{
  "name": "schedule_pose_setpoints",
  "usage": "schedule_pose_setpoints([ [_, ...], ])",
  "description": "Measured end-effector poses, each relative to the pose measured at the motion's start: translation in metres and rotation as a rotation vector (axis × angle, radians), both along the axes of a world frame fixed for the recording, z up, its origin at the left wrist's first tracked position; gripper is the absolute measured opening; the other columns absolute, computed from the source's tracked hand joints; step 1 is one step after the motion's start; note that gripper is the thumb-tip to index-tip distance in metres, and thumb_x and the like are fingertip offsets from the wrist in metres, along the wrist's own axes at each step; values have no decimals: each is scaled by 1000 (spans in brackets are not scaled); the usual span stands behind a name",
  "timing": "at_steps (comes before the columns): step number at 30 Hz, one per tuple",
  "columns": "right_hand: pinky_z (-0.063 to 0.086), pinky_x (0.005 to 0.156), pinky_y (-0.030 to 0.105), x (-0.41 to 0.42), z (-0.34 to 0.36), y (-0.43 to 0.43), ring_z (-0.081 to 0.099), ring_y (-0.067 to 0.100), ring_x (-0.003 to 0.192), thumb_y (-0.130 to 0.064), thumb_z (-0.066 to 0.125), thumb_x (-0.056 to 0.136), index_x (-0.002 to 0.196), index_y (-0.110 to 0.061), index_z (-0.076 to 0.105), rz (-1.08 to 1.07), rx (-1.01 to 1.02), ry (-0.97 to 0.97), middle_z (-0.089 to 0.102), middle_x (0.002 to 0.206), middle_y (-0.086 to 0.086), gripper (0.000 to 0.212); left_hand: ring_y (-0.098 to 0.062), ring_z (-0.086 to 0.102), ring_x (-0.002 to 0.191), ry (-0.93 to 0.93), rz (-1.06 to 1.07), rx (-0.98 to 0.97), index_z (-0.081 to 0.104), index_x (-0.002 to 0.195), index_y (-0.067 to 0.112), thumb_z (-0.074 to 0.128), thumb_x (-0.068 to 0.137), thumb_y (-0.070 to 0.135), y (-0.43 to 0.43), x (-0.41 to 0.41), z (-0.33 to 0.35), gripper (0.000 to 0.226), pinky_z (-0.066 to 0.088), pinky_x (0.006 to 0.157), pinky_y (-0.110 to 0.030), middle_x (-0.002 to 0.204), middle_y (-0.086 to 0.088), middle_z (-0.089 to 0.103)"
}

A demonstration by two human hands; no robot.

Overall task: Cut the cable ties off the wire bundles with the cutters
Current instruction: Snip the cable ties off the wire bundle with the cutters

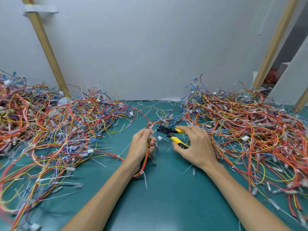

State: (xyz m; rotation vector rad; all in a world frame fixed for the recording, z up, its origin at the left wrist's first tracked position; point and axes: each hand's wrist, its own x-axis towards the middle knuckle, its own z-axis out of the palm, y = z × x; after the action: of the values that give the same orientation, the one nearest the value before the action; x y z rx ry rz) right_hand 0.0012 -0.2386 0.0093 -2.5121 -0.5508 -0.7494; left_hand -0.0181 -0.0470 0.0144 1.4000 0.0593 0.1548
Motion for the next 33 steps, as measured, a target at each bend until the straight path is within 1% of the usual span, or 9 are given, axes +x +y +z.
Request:
schedule_pose_setpoints([
  [4,41,93,38,-1,0,1,56,17,100,-44,68,75,118,-25,65,4,37,17,63,106,-7,47,-10,41,36,-28,-86,97,50,93,7,32,106,17,0,-1,-2,24,35,40,-16,51,4,55],
  [7,39,94,36,-1,-1,0,55,16,102,-43,70,76,118,-26,64,16,53,39,63,108,-8,46,-10,43,36,-28,-105,106,50,93,8,31,107,18,0,0,-3,26,37,40,-16,53,2,61],
  [11,37,93,33,-1,0,0,54,15,102,-43,70,76,118,-27,64,25,59,48,63,108,-9,46,-10,43,36,-30,-107,90,49,93,8,30,107,18,2,1,-4,26,37,40,-16,55,1,61],
  [16,39,94,34,-2,0,0,54,14,103,-43,70,76,119,-28,63,37,84,54,62,110,-10,45,-10,43,36,-28,-110,95,50,92,8,30,107,16,2,2,-5,26,37,40,-16,55,1,62],
  [20,41,91,35,-3,1,1,55,15,100,-41,71,75,117,-26,64,45,89,38,63,107,-10,45,-11,44,35,-27,-135,113,50,93,7,30,107,17,1,1,-5,26,37,40,-16,54,1,62],
  [24,42,89,36,-4,2,2,56,16,99,-43,68,74,117,-25,65,49,87,27,63,105,-9,47,-11,45,35,-37,-164,152,50,95,6,30,107,16,0,0,-5,25,36,41,-16,55,1,63],
  [28,44,90,38,-3,1,1,57,15,99,-40,73,75,118,-25,64,66,84,43,63,106,-9,46,-12,47,36,-50,-187,203,48,96,6,29,107,15,1,0,-6,24,38,41,-17,56,0,64],
  [33,49,85,32,-4,0,1,58,11,97,-42,72,76,118,-27,64,71,101,47,63,105,-11,46,-13,48,37,-76,-189,296,48,94,8,28,107,14,0,-1,-9,24,37,44,-18,64,-4,63],
])
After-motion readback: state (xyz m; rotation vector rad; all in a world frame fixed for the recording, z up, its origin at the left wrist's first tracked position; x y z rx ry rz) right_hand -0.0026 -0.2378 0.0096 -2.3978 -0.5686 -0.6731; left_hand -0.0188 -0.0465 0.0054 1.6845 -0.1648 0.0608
